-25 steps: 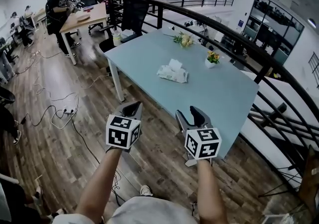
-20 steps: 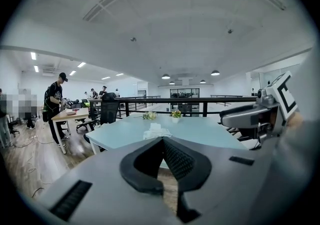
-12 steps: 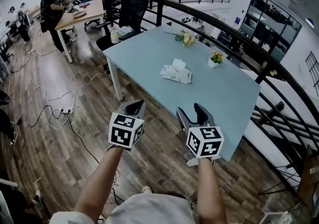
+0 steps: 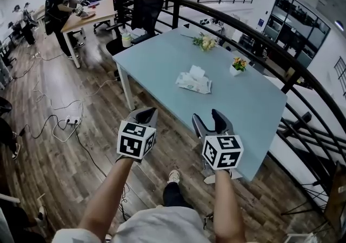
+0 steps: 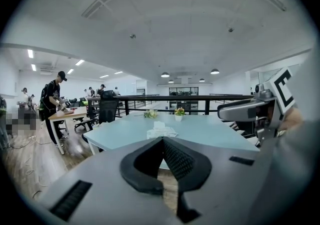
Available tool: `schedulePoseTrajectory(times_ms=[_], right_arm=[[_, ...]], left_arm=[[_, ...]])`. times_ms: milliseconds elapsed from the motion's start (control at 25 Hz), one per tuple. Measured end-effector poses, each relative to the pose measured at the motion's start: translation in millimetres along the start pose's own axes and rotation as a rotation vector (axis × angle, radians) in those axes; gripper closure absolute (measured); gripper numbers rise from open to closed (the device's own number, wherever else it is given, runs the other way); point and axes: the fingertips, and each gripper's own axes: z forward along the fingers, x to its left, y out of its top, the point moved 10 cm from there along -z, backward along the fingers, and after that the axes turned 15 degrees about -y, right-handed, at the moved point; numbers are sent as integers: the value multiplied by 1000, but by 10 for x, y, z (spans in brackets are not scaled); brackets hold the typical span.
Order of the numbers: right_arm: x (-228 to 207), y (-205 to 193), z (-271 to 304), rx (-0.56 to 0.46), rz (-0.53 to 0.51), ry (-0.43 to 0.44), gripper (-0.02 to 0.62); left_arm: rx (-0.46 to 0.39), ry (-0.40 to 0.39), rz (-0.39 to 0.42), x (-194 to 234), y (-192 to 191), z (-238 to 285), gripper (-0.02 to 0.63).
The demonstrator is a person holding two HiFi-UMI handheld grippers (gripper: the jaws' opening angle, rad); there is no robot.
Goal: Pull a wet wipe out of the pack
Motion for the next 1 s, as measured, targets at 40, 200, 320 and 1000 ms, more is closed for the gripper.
schedulePoseTrajectory(times_ms=[40, 200, 320, 1000], right_arm=[[-7, -1, 52, -1, 0, 2, 328], [-51, -14, 312, 2, 0, 12, 328], [-104, 21, 535, 5, -3, 16, 328], [-692, 368, 2016, 63, -15, 36, 328]], left_arm=[[2, 3, 1, 31, 1, 32, 612], [7, 12, 6, 177, 25, 202, 612], [9, 18, 2, 313, 90, 366, 612], [36, 29, -14, 1075, 678, 1625, 612]])
